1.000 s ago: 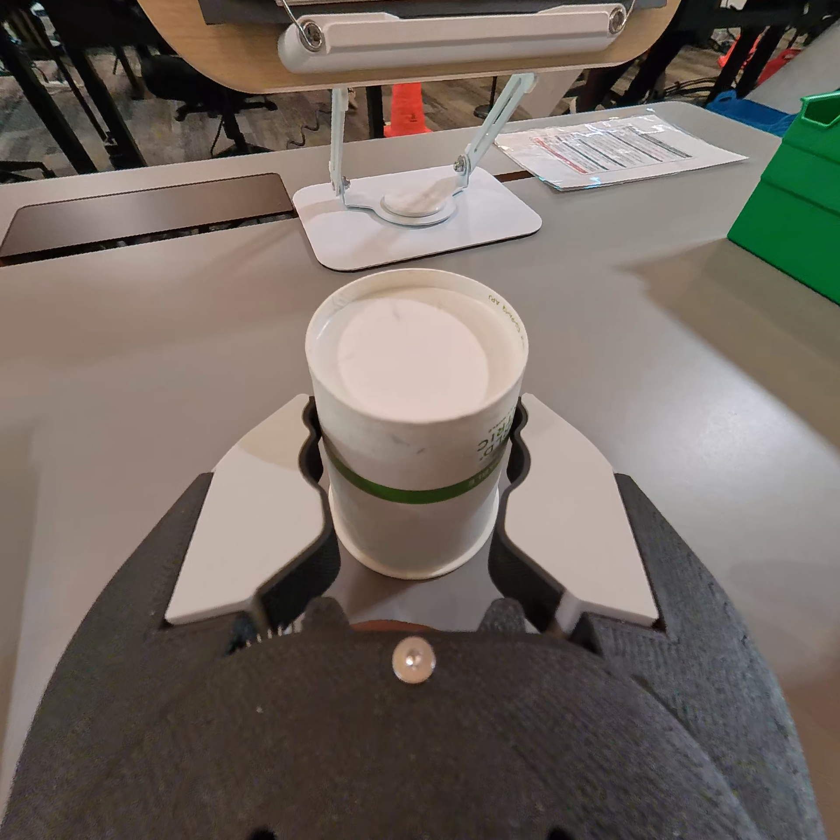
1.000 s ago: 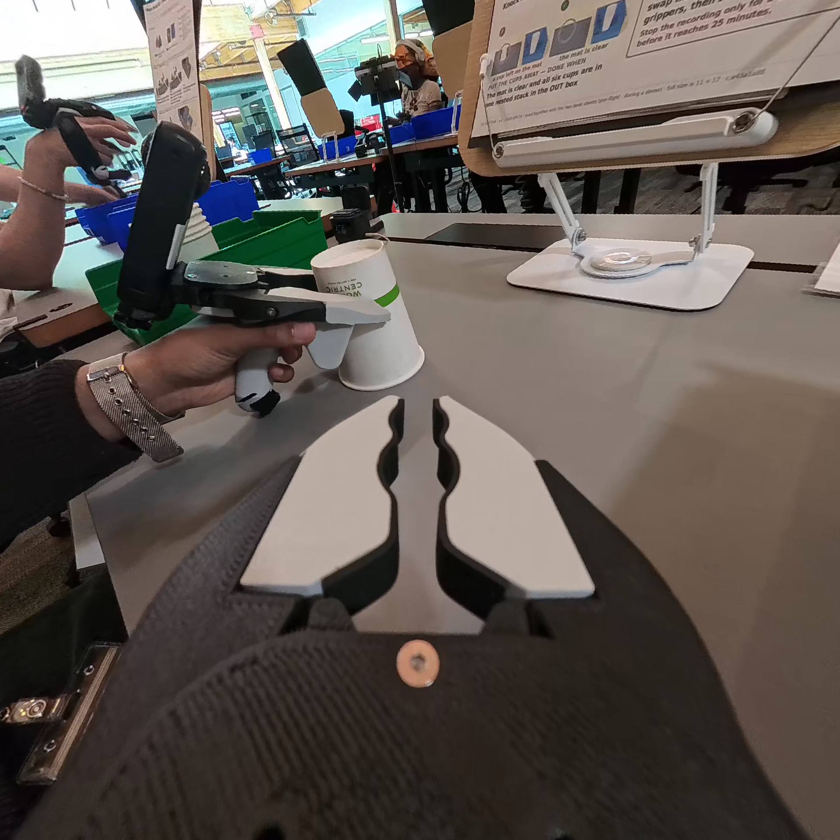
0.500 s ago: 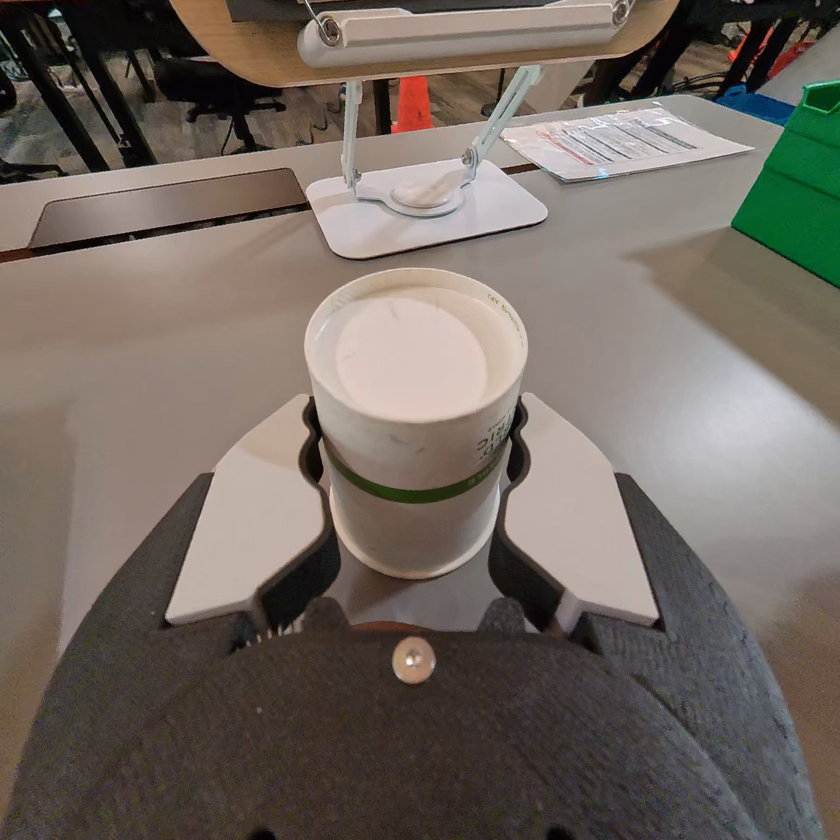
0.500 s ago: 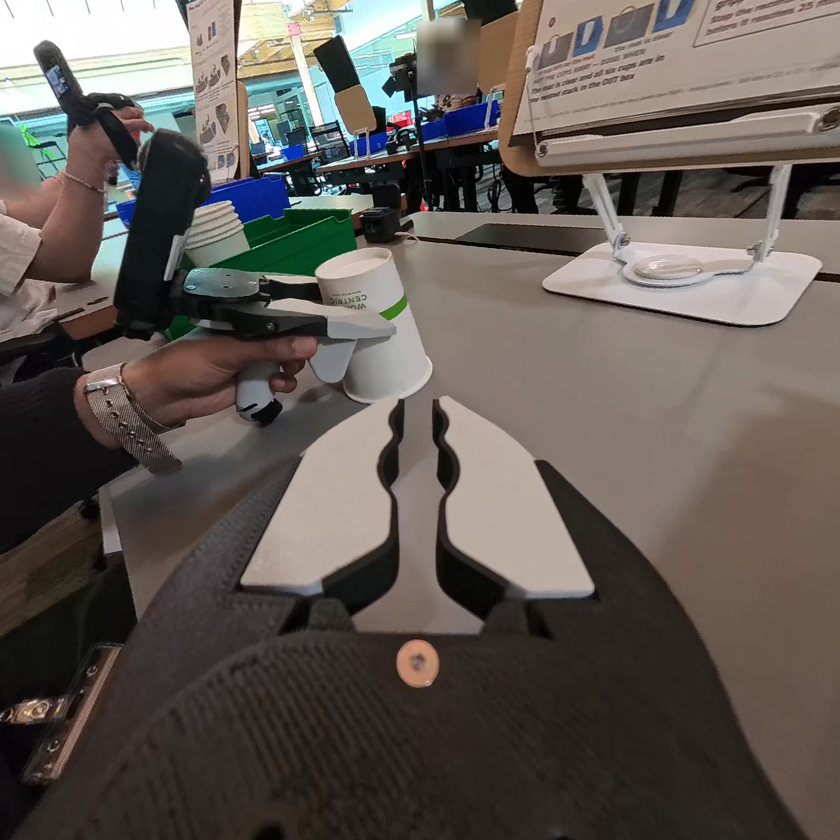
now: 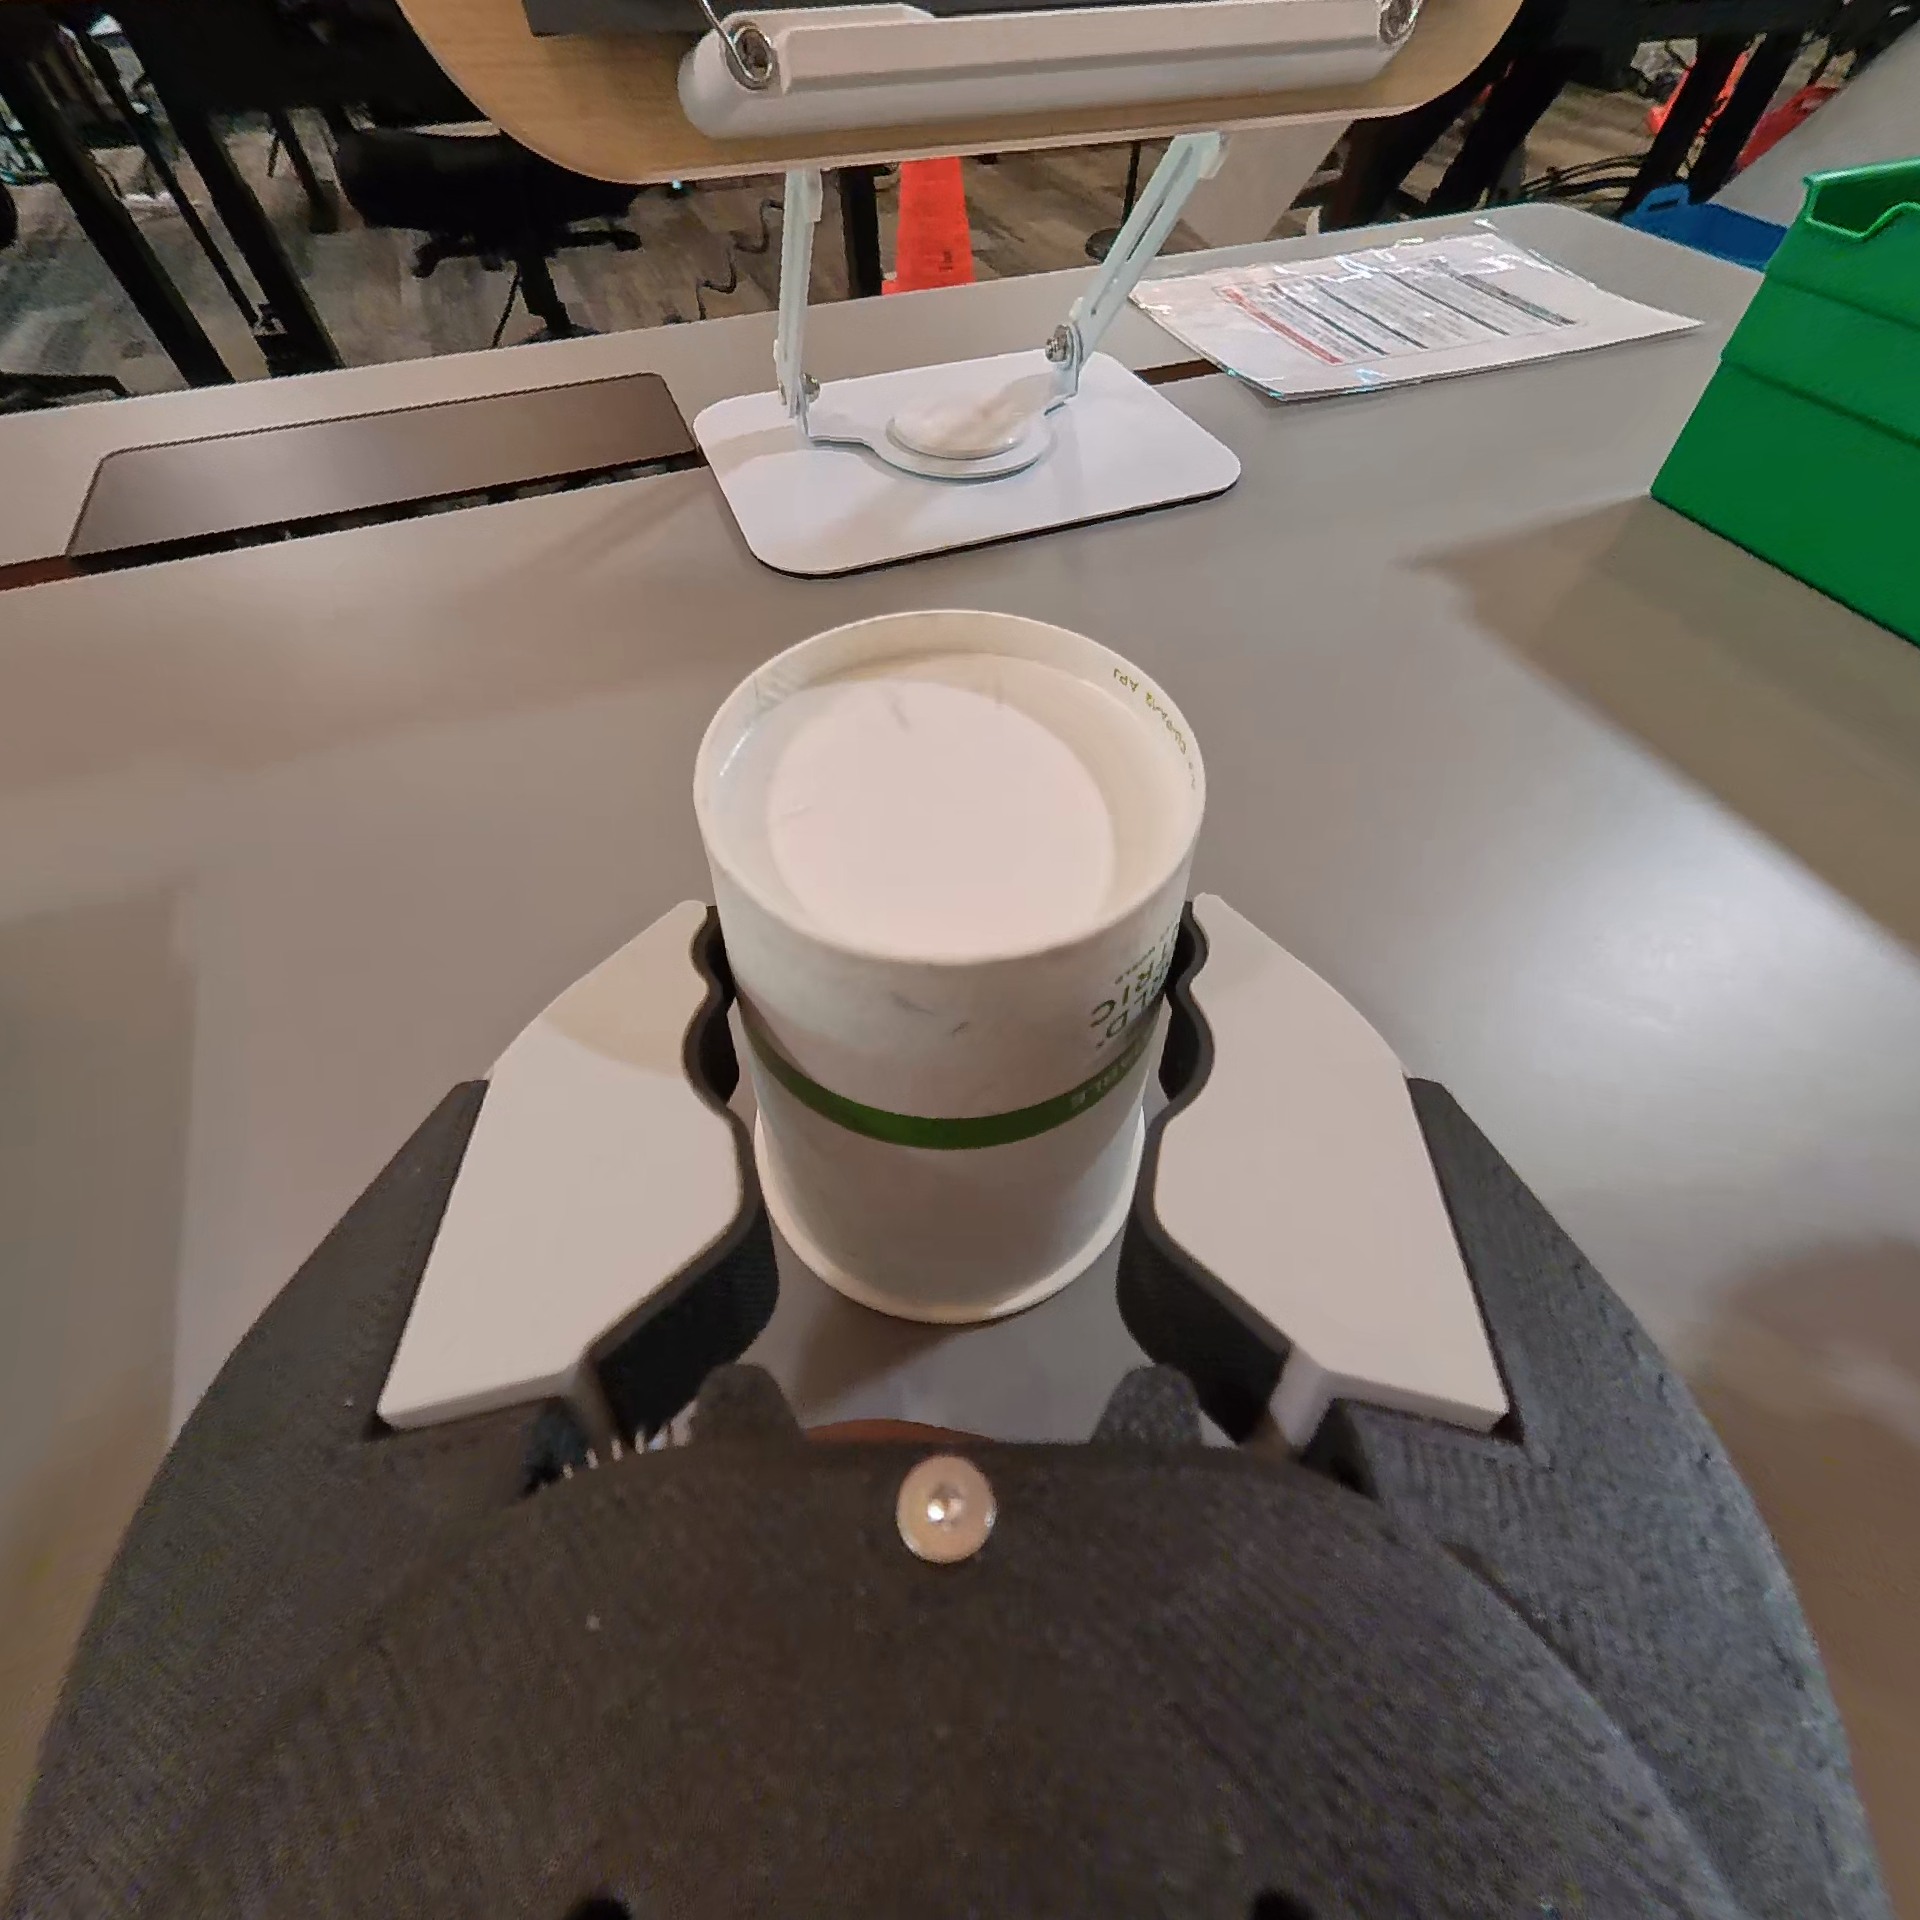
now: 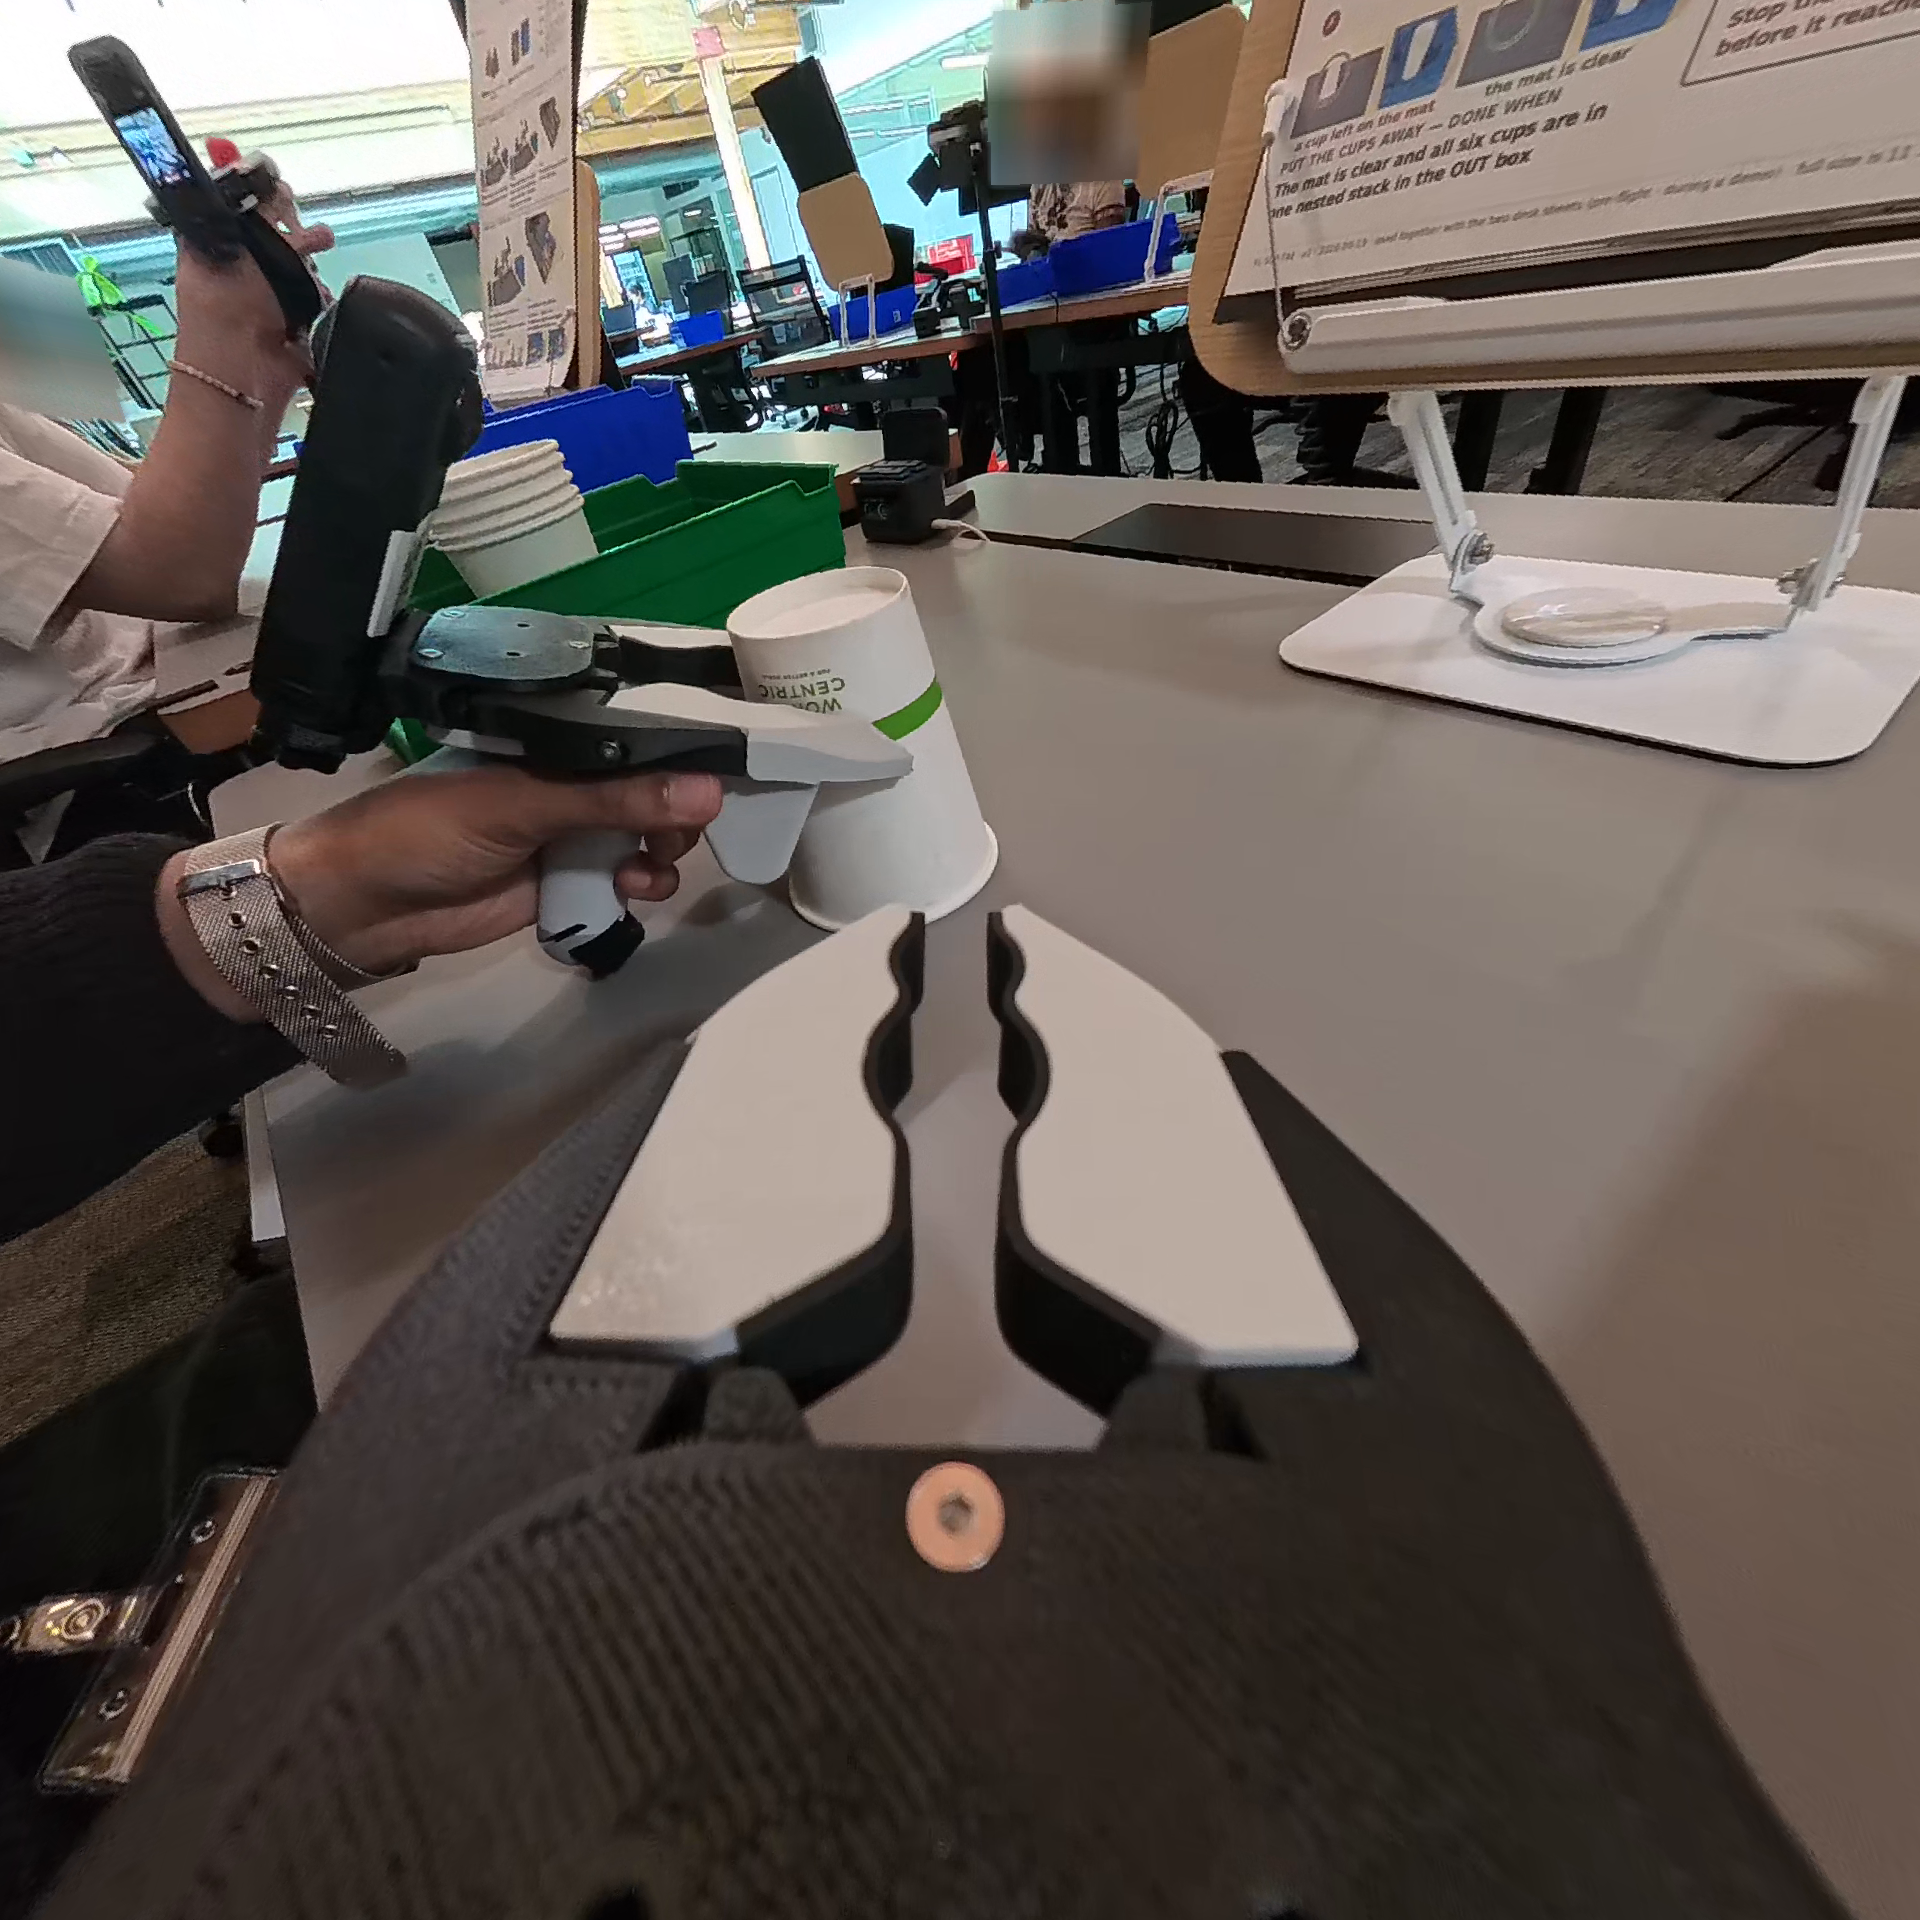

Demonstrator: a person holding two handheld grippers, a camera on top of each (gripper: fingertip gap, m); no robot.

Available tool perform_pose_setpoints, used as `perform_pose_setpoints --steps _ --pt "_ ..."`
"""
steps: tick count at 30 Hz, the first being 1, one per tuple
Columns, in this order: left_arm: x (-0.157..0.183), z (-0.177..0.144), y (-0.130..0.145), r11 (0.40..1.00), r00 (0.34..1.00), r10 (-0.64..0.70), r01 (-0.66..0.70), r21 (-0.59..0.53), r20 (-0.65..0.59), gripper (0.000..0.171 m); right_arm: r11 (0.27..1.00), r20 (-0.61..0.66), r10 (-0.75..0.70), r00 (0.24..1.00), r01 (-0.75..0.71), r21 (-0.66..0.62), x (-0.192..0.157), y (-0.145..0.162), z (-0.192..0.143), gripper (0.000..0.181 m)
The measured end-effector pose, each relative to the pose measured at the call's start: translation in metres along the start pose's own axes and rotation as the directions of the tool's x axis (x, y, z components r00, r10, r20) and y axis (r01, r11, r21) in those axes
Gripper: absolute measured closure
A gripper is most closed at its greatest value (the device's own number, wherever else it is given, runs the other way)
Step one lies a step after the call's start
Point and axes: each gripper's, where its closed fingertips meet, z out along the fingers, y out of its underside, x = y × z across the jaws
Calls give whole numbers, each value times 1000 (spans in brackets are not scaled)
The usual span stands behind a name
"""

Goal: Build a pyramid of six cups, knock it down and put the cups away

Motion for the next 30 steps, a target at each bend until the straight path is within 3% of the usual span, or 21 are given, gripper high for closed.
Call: perform_pose_setpoints --steps 30 --pt "0 1 2 1000 1000 2 -2 -15 -3 88 1000 9 6 1000 -6 -12 -1 2 1 169"
